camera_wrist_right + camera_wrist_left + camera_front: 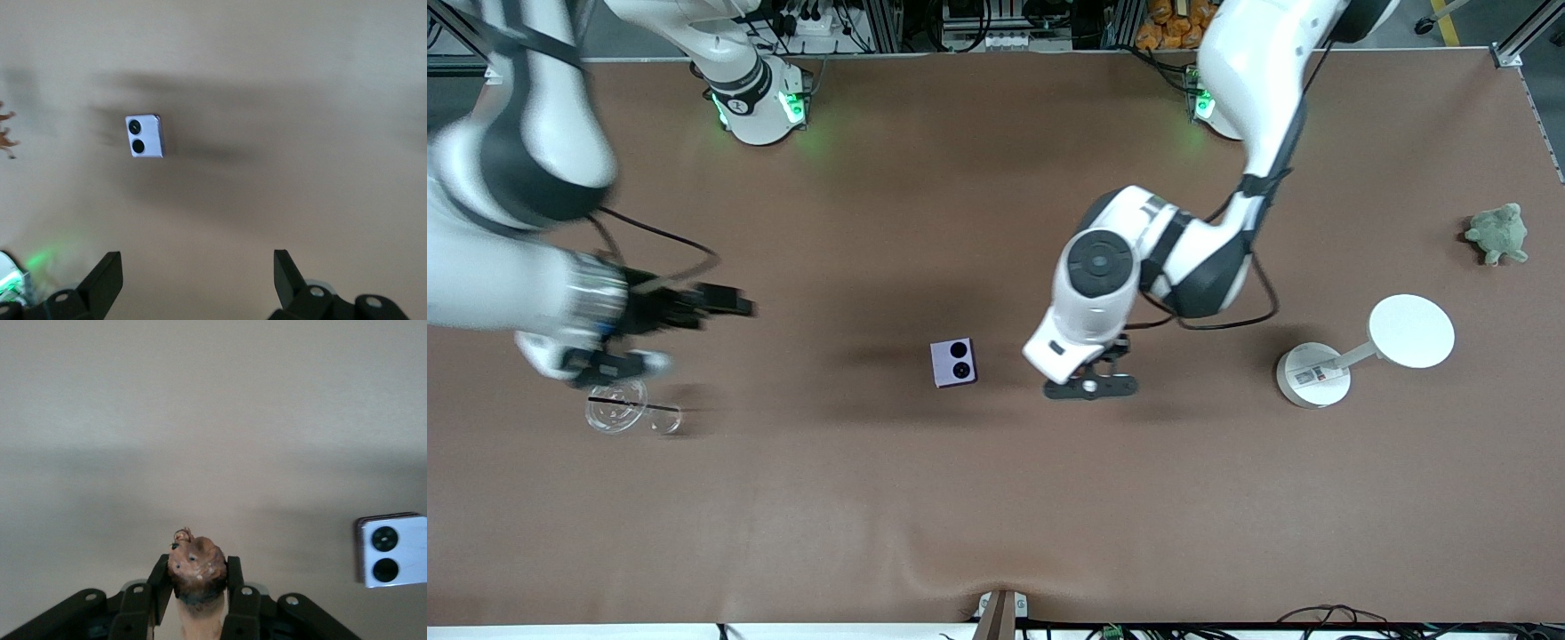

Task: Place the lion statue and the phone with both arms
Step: 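Lift the lion with the left gripper while the right gripper lowers onto the phone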

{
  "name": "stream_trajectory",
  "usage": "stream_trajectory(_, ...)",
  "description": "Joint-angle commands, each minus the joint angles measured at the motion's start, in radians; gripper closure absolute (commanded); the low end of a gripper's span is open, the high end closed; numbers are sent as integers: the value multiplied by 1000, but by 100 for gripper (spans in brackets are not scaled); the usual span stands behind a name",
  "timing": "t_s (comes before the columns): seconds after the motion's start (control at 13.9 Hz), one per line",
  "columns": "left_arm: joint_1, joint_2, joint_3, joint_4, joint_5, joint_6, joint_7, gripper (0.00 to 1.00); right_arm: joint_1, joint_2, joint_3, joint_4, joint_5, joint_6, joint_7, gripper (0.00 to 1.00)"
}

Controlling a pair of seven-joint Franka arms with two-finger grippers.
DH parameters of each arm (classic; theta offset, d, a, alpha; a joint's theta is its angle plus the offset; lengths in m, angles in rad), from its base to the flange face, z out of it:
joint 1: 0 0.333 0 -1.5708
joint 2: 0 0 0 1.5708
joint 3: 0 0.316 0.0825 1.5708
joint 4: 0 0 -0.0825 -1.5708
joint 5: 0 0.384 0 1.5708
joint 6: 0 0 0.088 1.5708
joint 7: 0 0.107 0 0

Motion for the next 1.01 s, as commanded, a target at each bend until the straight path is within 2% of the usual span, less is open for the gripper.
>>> stream_trajectory(0.0, 59, -86, -6, -120, 18, 4, 51, 100, 74, 70, -8, 23, 21, 62, 4, 0)
stream_trajectory(0.43, 202, -143, -9, -258, 18, 47, 256, 100, 193, 268, -8, 23, 4, 344, 13, 0)
stream_trajectory(0.65, 242, -158, -9, -341, 19, 125, 299, 100, 286, 335, -14, 24, -106, 479, 19, 0)
stream_trajectory(0.93, 302, -189, -9, -494, 19, 305, 376, 100, 381, 384, -16, 62, -229, 497, 194, 0)
